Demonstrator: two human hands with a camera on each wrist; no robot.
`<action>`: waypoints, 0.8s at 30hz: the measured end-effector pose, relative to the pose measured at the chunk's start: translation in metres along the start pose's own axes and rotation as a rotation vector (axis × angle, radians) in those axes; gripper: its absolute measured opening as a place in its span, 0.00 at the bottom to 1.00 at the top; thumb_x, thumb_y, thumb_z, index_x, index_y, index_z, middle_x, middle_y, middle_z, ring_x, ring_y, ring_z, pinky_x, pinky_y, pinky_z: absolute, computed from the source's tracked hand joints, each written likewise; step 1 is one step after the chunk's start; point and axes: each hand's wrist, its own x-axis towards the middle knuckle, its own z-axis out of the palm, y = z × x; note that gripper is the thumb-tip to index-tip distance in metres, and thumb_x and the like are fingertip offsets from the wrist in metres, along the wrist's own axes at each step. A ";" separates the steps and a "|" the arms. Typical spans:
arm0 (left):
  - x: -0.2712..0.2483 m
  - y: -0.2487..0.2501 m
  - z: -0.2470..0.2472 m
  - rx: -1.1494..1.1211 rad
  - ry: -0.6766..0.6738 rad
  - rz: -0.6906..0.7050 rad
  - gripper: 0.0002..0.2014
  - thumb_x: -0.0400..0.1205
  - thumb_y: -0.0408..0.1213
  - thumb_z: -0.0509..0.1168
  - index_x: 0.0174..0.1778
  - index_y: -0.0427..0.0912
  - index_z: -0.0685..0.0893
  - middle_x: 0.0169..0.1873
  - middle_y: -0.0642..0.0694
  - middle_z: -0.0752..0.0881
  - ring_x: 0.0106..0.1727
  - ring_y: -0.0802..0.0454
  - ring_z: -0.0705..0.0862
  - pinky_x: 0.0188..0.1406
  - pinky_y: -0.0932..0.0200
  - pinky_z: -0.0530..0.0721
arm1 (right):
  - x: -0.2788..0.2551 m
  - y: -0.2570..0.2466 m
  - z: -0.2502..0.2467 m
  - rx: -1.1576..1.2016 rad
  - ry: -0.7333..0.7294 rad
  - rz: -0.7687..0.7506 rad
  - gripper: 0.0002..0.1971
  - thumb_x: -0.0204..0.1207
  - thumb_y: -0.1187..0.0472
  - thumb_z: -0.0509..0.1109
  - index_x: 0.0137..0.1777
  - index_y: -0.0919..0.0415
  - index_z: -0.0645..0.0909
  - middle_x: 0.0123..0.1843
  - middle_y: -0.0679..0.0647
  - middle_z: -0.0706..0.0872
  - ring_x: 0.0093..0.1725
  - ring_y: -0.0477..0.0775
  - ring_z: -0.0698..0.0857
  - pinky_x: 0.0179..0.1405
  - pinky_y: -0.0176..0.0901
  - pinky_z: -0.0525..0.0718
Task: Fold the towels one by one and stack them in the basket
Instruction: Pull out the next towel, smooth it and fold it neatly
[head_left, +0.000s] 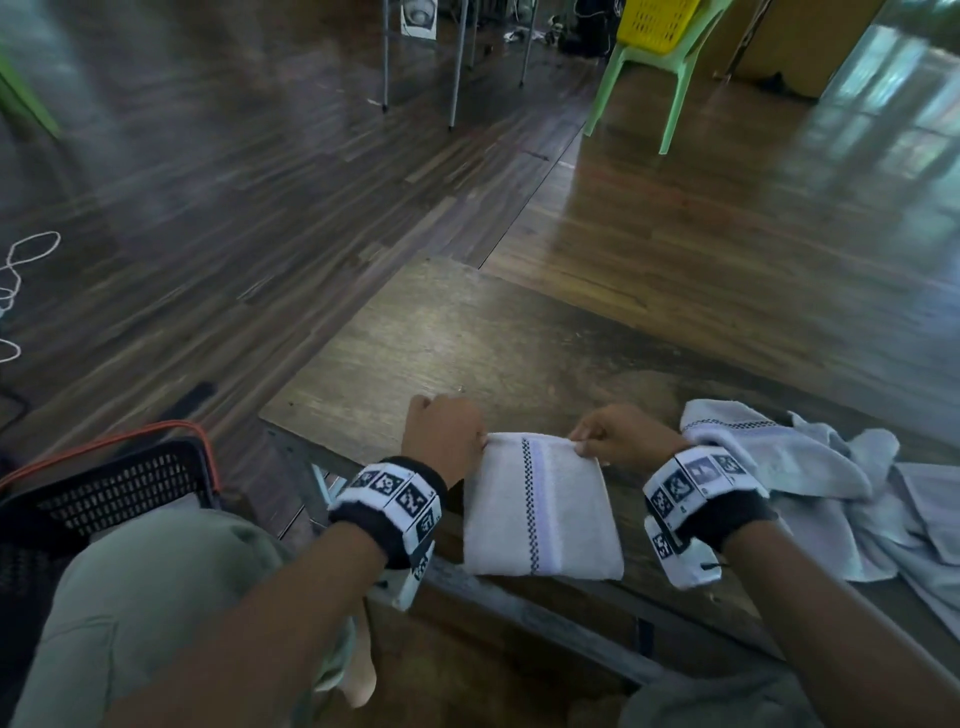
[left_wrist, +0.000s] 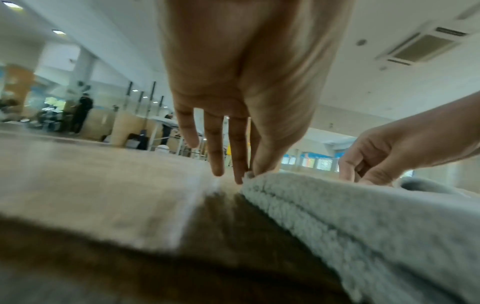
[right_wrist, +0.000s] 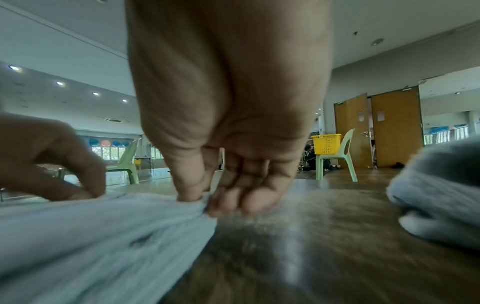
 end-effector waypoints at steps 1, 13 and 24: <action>0.004 0.003 -0.002 0.018 -0.044 0.043 0.12 0.83 0.38 0.57 0.39 0.47 0.84 0.41 0.51 0.84 0.49 0.48 0.82 0.60 0.51 0.65 | -0.007 0.005 0.007 -0.014 0.036 -0.011 0.09 0.77 0.60 0.69 0.53 0.60 0.87 0.53 0.53 0.90 0.51 0.51 0.86 0.51 0.43 0.81; 0.017 0.017 0.007 -0.249 -0.106 0.341 0.09 0.80 0.44 0.65 0.50 0.49 0.88 0.47 0.51 0.88 0.46 0.53 0.83 0.39 0.62 0.72 | -0.037 0.023 0.024 0.122 0.283 0.036 0.04 0.75 0.62 0.72 0.47 0.58 0.86 0.41 0.44 0.83 0.42 0.42 0.81 0.36 0.22 0.72; 0.019 0.014 0.014 -0.341 -0.050 0.309 0.04 0.80 0.39 0.67 0.44 0.47 0.88 0.41 0.52 0.88 0.41 0.56 0.82 0.42 0.61 0.79 | -0.037 0.029 0.028 0.187 0.341 -0.107 0.05 0.69 0.66 0.73 0.40 0.54 0.83 0.43 0.46 0.88 0.44 0.47 0.86 0.47 0.45 0.85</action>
